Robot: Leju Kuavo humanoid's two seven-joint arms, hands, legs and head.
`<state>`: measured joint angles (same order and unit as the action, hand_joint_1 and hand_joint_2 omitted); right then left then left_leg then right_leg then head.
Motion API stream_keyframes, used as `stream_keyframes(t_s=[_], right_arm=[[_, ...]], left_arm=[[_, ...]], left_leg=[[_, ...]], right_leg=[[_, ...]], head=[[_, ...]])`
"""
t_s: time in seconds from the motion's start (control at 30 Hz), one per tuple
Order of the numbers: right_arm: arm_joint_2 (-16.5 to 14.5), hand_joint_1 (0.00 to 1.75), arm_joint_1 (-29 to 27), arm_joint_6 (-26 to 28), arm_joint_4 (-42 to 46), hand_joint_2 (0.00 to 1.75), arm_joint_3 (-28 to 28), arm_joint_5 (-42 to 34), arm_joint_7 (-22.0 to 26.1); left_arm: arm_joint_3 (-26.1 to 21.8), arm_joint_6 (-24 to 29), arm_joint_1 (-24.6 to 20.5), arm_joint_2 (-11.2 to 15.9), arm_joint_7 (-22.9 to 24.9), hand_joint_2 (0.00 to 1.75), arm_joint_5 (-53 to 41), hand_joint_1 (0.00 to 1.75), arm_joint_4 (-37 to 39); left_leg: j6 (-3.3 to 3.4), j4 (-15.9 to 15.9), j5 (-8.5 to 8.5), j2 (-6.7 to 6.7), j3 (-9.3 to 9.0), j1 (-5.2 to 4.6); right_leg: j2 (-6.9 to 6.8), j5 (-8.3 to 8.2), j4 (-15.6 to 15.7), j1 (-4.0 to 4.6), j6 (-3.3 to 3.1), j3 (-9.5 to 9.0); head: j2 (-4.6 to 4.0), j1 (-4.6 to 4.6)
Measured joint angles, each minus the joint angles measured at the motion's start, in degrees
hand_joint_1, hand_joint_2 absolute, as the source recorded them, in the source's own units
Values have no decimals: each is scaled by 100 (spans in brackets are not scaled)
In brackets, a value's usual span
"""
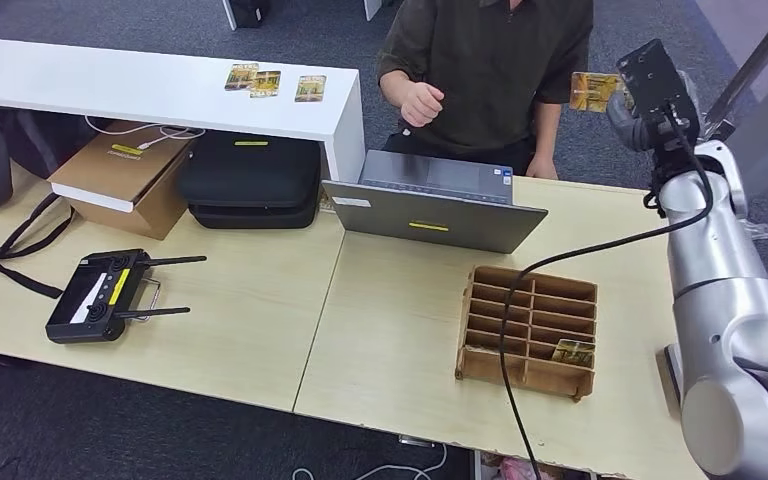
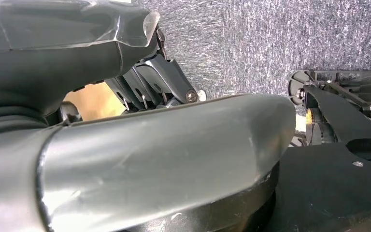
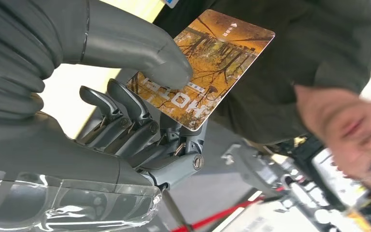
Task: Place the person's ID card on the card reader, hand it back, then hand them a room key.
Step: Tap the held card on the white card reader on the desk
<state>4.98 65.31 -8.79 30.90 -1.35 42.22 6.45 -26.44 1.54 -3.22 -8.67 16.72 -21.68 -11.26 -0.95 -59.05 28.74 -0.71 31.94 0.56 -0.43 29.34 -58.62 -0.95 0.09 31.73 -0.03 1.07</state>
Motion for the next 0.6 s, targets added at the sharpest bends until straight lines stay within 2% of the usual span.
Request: stream_keyframes(t_s=[0.23, 0.47, 0.6], right_arm=[[31, 175, 57, -69, -205, 175, 379, -393, -167], [114, 175, 59, 10, -305, 175, 411, -652, -289], [264, 175, 56, 111, -346, 175, 409, -661, -437]], left_arm=[[-36, 39, 0, -6, 0, 0, -1, 0, 0], [-83, 45, 0, -12, 0, 0, -54, 0, 0], [-103, 44, 0, -12, -1, 0, -93, 0, 0]], left_leg=[[1, -2, 1, 8, -3, 1], [0, -2, 0, 7, -3, 2], [0, -4, 0, 6, -1, 1]], right_leg=[[9, -1, 0, 1, 0, 4], [8, -1, -2, 2, 0, 4], [6, -1, 0, 1, 1, 4]], head=[[-1, 2], [-1, 1], [-1, 0]])
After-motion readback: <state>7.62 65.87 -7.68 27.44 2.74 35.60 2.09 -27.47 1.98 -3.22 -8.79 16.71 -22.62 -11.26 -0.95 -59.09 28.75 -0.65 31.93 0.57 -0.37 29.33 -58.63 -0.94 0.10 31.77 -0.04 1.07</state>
